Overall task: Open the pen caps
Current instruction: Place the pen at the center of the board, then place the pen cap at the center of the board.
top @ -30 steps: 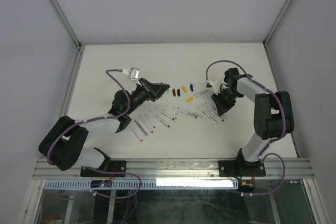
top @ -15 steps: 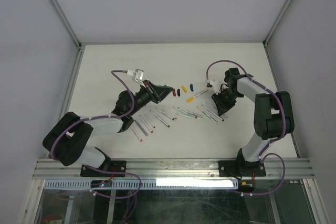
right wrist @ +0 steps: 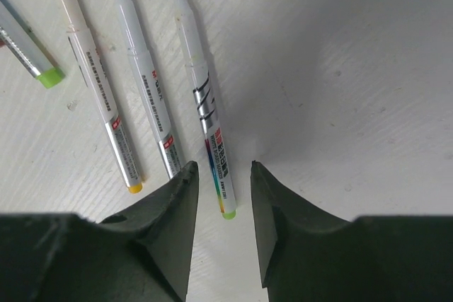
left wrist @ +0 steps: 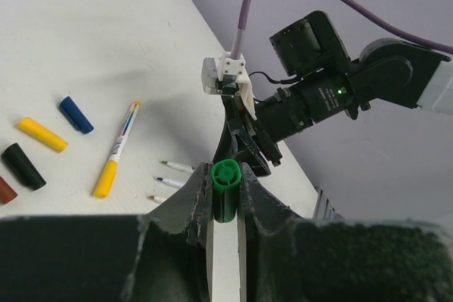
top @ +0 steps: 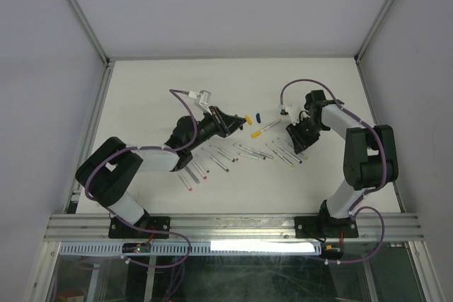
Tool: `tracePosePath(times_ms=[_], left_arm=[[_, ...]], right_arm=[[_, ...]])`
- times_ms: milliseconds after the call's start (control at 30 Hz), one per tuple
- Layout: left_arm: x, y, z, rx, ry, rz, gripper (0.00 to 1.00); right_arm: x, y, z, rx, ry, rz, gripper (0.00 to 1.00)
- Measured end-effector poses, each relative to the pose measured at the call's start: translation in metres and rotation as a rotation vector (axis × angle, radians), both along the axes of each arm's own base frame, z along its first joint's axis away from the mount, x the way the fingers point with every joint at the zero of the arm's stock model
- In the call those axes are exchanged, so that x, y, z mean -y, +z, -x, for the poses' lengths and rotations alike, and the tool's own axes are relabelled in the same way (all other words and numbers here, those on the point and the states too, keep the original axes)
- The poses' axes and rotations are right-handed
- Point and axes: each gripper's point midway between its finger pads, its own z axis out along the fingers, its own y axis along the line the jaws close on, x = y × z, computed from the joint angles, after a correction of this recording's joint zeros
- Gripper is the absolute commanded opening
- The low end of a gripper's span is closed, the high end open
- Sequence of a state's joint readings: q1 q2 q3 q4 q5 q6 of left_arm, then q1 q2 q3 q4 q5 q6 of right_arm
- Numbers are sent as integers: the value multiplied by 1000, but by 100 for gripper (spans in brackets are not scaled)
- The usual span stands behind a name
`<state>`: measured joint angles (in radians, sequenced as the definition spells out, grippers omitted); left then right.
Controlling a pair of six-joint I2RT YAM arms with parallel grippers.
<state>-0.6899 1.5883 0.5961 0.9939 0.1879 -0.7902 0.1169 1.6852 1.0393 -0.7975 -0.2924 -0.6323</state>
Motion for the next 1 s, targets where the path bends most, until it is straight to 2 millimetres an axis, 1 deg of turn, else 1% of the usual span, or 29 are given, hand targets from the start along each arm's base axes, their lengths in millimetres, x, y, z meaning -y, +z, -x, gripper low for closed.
tracePosePath(times_ms=[167,300,500,767,900,1000], left_arm=[[23,-7,-8,-37,-4,-33,3],[43,-22,-21,-98,22,-98,0],[72,-47,-54,-193,97,-232,0],[114,-85,-95,-288,228,-460,0],[122,-105,-111,-324,286,-559,1],[125,-119,-120,-338,316,-632,4]], right_arm=[[1,5,-5,28,-9,-4,39],[2,12,-10,65,-20,-12,39],[10,32,-24,166,-68,-33,39],[17,59,-37,292,-128,-75,39],[19,71,-42,350,-144,-97,39],[19,76,-44,370,-149,-105,39]])
